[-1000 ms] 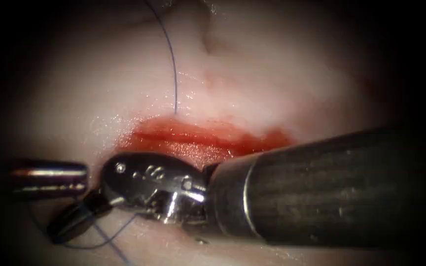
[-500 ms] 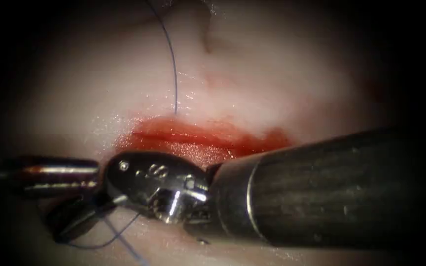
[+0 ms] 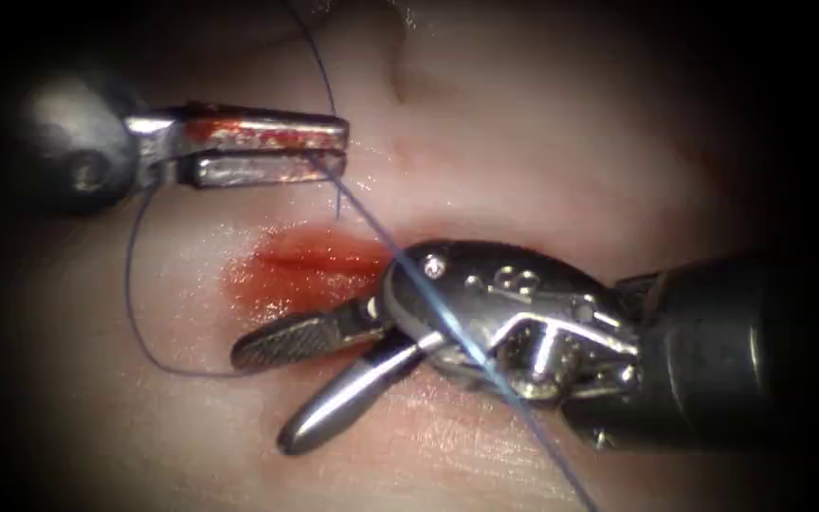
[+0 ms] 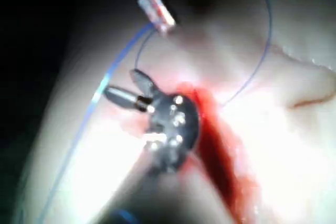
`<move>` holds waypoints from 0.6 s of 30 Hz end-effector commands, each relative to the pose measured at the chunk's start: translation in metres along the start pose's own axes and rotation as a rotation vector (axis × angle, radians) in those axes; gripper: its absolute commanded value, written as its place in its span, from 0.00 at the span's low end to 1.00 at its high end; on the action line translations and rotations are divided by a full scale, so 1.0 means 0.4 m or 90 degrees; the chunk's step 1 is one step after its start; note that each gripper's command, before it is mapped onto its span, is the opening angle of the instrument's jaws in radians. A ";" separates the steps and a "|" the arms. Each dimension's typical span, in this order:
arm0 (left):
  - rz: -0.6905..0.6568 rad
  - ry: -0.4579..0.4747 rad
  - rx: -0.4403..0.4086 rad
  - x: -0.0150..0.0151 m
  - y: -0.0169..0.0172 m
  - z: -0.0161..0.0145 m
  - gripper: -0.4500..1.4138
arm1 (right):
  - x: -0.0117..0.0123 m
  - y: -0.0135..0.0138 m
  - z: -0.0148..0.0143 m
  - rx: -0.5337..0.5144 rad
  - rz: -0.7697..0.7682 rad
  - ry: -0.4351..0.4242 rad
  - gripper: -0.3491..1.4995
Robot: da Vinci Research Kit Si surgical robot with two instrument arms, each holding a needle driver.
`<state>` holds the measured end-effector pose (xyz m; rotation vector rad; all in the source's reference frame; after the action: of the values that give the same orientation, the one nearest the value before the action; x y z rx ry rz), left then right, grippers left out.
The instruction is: Wound Closure
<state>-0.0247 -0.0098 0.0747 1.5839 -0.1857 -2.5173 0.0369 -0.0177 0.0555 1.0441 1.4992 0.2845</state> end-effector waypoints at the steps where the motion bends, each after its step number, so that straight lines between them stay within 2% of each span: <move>1: -0.005 0.004 -0.005 -0.0004 0.0015 0.0020 0.00 | -0.0021 0.0004 -0.0005 -0.012 -0.005 -0.002 0.47; 3: -0.028 0.011 -0.005 0.0003 0.0020 0.0028 0.00 | -0.0015 0.0018 -0.0037 -0.047 -0.024 -0.023 0.44; 4: -0.048 0.020 -0.005 0.0012 0.0020 0.0039 0.00 | -0.0011 0.0033 -0.0064 -0.075 -0.042 -0.045 0.38; 9: -0.104 0.024 -0.005 0.0039 0.0012 0.0082 0.00 | -0.0020 0.0098 -0.0104 -0.174 -0.079 -0.038 0.27; 12: -0.133 0.035 0.001 0.0057 -0.0003 0.0122 0.00 | -0.0047 0.0153 -0.0087 -0.240 -0.088 -0.027 0.22; 16: -0.157 0.069 -0.004 0.0078 -0.0017 0.0180 0.00 | -0.0089 0.0224 -0.0031 -0.317 -0.096 0.021 0.15; 18: -0.167 0.088 -0.007 0.0080 -0.0023 0.0194 0.00 | -0.0102 0.0255 0.0021 -0.294 -0.101 0.031 0.15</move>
<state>-0.0328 -0.0089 0.0746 1.8909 0.0586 -2.5686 0.0408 -0.0146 0.0647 0.5484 1.4586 0.5125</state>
